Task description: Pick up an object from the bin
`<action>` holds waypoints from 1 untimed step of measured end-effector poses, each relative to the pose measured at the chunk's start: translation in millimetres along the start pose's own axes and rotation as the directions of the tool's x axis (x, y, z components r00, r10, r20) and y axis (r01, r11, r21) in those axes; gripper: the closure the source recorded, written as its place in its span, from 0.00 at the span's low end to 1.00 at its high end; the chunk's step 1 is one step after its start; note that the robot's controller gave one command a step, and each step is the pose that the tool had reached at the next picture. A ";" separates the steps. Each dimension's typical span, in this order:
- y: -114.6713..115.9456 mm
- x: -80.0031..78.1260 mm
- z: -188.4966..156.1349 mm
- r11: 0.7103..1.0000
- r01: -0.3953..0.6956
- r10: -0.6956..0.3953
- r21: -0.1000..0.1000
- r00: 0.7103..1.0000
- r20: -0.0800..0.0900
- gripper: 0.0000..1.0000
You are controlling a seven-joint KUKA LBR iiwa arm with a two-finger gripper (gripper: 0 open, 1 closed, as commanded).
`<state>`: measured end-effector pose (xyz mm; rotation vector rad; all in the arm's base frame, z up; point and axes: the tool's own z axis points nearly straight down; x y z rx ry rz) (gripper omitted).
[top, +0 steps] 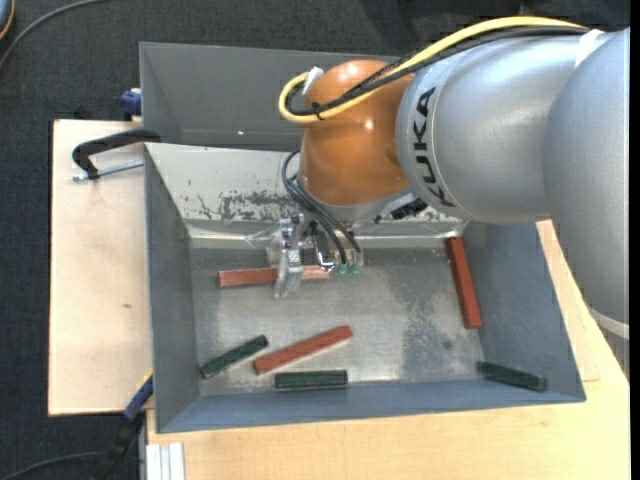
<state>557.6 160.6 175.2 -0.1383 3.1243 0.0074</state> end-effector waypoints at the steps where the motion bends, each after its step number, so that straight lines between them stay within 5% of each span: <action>1: 25.5 -0.7 -81.6 0.997 0.075 -0.075 -0.001 0.997 0.001 1.00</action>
Offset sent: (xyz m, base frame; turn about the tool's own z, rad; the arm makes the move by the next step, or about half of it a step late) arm -0.0050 0.0223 0.0752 -0.0725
